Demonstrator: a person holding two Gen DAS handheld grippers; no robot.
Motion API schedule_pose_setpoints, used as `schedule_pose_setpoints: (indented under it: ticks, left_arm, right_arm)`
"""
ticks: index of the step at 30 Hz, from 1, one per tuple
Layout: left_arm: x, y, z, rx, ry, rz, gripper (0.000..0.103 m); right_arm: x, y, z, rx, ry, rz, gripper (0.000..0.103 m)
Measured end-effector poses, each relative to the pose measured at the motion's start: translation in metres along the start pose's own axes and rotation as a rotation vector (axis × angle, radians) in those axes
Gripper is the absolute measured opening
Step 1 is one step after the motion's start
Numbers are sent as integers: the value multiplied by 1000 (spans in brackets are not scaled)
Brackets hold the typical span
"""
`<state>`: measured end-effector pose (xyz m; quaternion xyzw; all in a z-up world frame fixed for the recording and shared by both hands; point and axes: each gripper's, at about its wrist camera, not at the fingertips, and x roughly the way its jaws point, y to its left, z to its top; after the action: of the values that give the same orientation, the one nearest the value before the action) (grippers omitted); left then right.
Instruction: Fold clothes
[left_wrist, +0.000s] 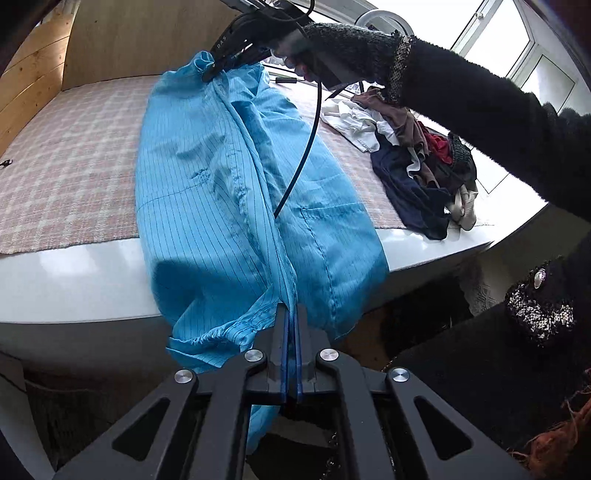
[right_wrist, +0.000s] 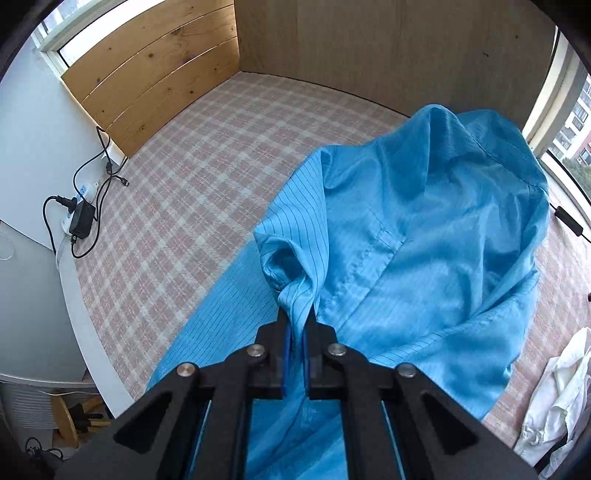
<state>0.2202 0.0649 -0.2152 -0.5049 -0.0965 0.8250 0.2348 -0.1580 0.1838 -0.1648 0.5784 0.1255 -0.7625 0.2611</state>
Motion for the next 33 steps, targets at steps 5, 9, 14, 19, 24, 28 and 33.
schedule_pose_setpoints:
  ticks: [5, 9, 14, 19, 24, 28, 33]
  left_arm:
    - [3, -16, -36, -123, 13, 13, 3]
    - [-31, 26, -78, -324, -20, 157, 8]
    - [-30, 72, -77, -396, -58, 189, 15]
    - [-14, 109, -61, -541, -65, 48, 20]
    - [0, 105, -101, -574, 48, 116, 20]
    - [18, 88, -159, -619, 196, 148, 14]
    - [-7, 74, -194, -708, 181, 173, 14]
  right_arm:
    - [-4, -36, -23, 34, -4, -10, 33]
    - [-31, -37, -24, 29, -68, 27, 41]
    - [-65, -10, -50, -12, -113, 150, 41]
    - [-99, 32, -120, -112, -52, 264, 41]
    - [-74, 65, -231, -310, 175, 206, 41]
    - [-74, 59, -275, -314, 231, 289, 41]
    - [-152, 48, -264, -336, 2, 382, 41]
